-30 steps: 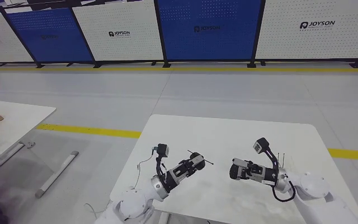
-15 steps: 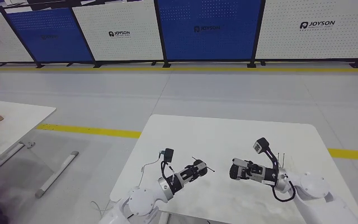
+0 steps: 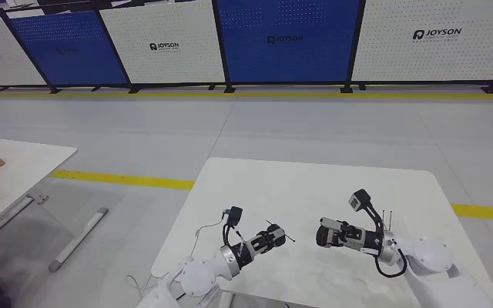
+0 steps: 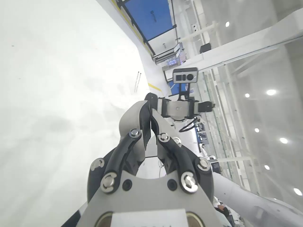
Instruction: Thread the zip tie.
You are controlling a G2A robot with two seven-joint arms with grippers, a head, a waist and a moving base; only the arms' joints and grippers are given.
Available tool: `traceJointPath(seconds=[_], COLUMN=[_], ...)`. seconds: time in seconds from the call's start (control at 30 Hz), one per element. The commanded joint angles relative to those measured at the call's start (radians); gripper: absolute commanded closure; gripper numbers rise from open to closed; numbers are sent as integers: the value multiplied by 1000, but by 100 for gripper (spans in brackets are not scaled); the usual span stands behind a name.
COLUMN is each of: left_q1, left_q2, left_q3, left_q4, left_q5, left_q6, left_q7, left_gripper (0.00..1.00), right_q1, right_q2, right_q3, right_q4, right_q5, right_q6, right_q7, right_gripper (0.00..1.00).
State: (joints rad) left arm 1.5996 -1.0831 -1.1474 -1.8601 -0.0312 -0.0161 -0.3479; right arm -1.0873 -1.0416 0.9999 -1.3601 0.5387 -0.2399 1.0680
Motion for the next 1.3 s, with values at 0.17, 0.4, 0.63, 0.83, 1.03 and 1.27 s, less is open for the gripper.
traceJointPath(seconds=[0.17,0.4,0.63,0.83,1.03,1.27], left_q1=[-3,-3,33,109,109,79], left_q2=[1,0,-5,2,2,-4], left_q3=[16,16,-15,-85,-85,-52], left_q4=[-5,-5,-40,-111,-111,-88], left_q5=[48,46,-107,-253,-253,-182], left_q6=[13,12,-180,-324,-324,-237], left_q7=[-7,-5,70,19,19,78], left_gripper=[100,100,100,100,100,100], right_q1=[0,0,0,0,0,0], right_q2=[0,0,0,0,0,0], right_q3=[0,0,0,0,0,0], right_q4=[0,0,0,0,0,0], right_q5=[0,0,0,0,0,0], right_q6=[0,0,0,0,0,0], right_q7=[0,0,0,0,0,0], right_gripper=[0,0,0,0,0,0])
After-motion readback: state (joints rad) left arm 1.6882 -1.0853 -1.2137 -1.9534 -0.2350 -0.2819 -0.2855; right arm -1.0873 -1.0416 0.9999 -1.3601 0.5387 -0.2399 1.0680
